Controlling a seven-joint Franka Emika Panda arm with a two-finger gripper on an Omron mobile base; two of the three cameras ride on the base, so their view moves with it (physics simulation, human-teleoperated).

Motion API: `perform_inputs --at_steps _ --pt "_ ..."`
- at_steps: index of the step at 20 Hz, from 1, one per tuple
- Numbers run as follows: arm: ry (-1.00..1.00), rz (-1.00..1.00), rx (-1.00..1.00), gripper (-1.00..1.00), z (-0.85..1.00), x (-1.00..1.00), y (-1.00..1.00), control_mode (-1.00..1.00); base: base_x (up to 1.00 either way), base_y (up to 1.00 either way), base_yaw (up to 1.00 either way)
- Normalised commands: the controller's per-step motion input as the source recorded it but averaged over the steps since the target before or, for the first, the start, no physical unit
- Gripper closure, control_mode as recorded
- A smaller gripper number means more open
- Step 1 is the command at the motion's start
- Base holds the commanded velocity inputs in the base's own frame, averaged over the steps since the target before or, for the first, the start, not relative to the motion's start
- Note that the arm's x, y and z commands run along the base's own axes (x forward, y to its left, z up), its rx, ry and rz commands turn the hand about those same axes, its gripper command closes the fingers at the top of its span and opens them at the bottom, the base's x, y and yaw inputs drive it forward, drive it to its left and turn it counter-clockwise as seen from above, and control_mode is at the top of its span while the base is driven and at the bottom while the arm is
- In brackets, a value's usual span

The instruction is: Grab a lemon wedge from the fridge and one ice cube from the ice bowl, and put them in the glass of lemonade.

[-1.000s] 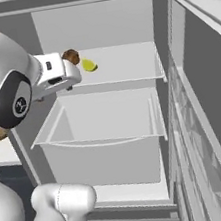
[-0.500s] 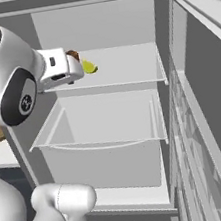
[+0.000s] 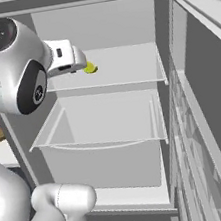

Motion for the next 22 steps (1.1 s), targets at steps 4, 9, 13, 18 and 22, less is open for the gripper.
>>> perform_inputs --at_steps 4,9,13,18,22 --pt "0.07 0.00 0.00 -1.00 -0.16 1.00 -0.12 -1.00 0.00 0.00 0.00" --pt "0.21 0.07 0.10 -1.00 -0.49 0.87 -0.42 -1.00 0.00 0.00 0.00" --pt "0.29 0.13 0.04 -1.00 -0.39 0.75 -0.02 -1.00 0.00 0.00 0.00" --pt "0.07 0.09 0.02 -1.00 0.03 0.21 0.00 -1.00 0.00 0.00 0.00" --pt "-0.01 0.03 0.00 -1.00 0.01 0.01 0.00 -1.00 0.00 0.00 0.00"
